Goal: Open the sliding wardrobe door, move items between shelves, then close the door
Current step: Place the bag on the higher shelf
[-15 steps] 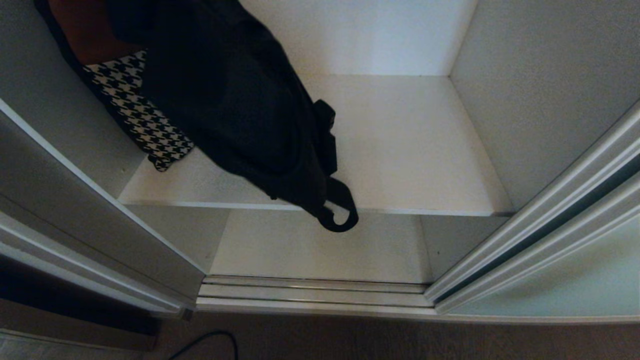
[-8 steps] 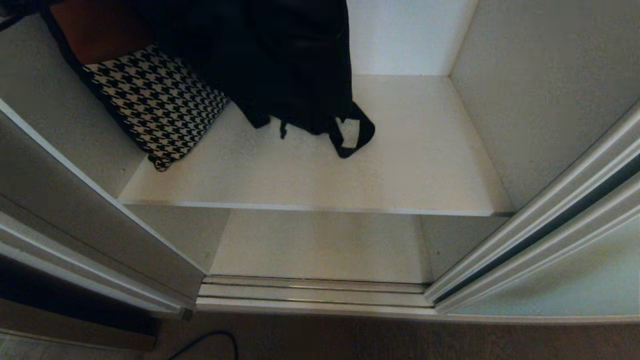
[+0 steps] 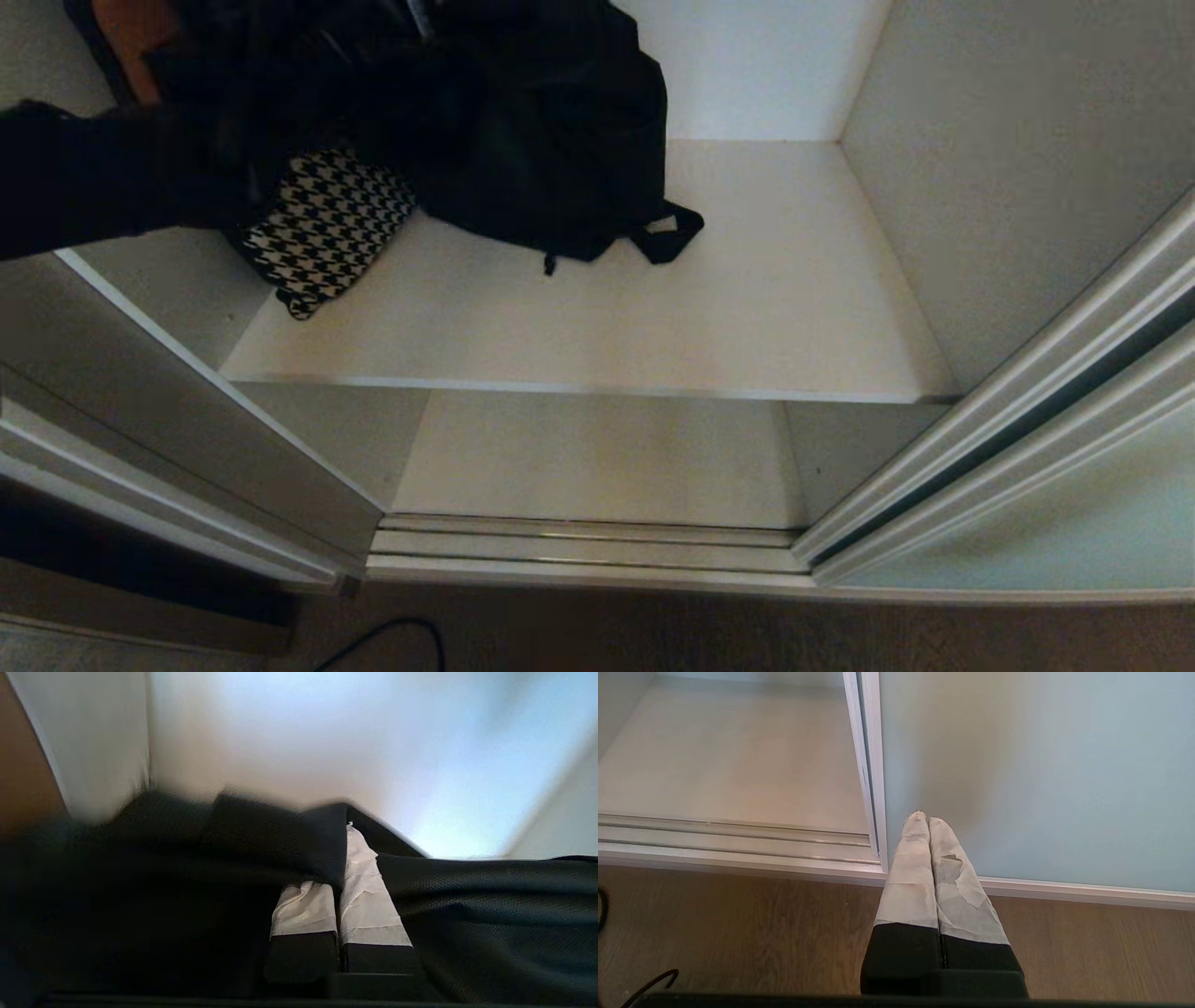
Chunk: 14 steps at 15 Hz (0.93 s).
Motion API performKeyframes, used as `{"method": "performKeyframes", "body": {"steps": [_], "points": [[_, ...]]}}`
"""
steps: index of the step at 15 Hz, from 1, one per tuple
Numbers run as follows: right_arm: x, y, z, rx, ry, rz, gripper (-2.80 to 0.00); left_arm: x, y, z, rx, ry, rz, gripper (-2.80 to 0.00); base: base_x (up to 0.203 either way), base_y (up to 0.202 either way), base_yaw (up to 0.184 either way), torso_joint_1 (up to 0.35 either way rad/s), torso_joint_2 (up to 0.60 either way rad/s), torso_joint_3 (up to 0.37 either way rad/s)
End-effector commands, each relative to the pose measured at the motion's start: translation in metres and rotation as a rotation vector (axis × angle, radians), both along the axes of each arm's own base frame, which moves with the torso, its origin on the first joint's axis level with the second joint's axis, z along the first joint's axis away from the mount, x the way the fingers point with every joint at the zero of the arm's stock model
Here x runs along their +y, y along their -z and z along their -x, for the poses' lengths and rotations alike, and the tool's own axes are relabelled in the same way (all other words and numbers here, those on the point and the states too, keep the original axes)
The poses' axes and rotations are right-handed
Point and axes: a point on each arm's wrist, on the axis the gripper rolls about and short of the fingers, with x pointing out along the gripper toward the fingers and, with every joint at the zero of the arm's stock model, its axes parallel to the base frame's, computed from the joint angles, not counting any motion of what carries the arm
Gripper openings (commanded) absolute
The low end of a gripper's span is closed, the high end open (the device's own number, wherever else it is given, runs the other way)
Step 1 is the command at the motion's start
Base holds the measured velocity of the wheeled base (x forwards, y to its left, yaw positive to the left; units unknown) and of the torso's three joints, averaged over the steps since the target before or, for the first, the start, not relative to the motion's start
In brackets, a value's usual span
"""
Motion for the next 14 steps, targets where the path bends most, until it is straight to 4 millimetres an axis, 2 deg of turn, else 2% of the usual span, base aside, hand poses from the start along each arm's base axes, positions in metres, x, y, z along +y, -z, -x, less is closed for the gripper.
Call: {"method": "performKeyframes", "body": {"steps": [1,9,11,14], "points": [[0.0,0.0,0.0,0.0,0.0,0.0,-2.8,-0.012,0.033,-0.028,0.099,-0.002,0.013,-2.8,0.0,0.0,0.0,0.0,0.0,0.0],[0.0,0.001,0.0,0.002,0.0,0.0,-2.8,-0.018,0.055,-0.038,0.26,-0.041,0.002,-2.8,0.0,0.0,0.0,0.0,0.0,0.0],[0.0,0.0,0.0,0.0,0.0,0.0,-2.8,-0.016,0.044,-0.029,0.242,-0.035,0.008,-2.8,0.0,0.0,0.0,0.0,0.0,0.0],[0.0,0.0,0.0,0.0,0.0,0.0,-2.8,-0.008,0.013,-0.003,0.158,-0.036,0.02,-2.8,0.0,0.0,0.0,0.0,0.0,0.0]]}}
